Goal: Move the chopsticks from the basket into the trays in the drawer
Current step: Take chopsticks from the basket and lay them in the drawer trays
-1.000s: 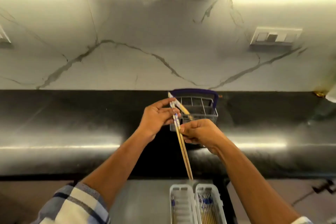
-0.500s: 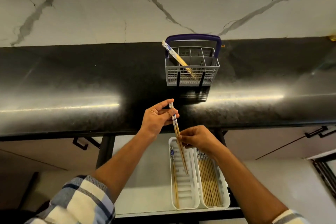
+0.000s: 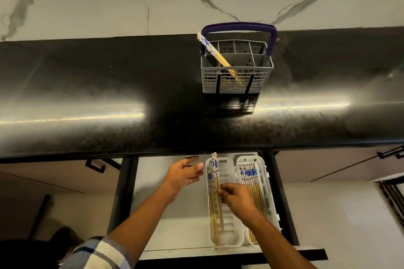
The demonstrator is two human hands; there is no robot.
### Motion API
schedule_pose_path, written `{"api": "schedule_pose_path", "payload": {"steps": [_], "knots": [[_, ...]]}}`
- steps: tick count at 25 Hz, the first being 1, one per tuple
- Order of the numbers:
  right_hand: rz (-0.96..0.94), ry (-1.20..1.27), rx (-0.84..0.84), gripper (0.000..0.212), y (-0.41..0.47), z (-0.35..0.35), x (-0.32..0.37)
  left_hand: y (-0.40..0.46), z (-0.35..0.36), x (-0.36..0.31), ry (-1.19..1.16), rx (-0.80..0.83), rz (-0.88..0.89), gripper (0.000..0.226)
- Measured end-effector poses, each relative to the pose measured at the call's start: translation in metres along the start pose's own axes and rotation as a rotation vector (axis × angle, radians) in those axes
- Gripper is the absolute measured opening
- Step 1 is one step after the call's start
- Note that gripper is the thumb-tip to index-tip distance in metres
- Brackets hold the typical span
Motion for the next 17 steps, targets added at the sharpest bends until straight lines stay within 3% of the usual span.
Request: {"api": "schedule_pose_path", "payload": {"steps": [4,9,17], "knots": [[0.051,-0.158,-0.071,0.014,0.016,0.01,-0.027,0.005,-0.031,0.014,-0.015,-0.09,-0.079,0.032],[0.188,-0.321,-0.226,0.019,0.043,0.016,-0.032,0.006,-0.031,0.016,-0.049,-0.092,-0.097,0.022],[0.255,-0.48,-0.213,0.02,0.055,0.027,-0.043,0.012,-0.035,0.017,-0.075,-0.079,-0.077,0.019]]}}
Point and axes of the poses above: each hand's wrist, its own y-axis towards the middle knuckle, its own z-axis out of the palm, x = y × z, the point moved 10 cm from there along y, towards the middle knuckle, and after that the axes turned 4 degrees about z, right-handed, at the moved point
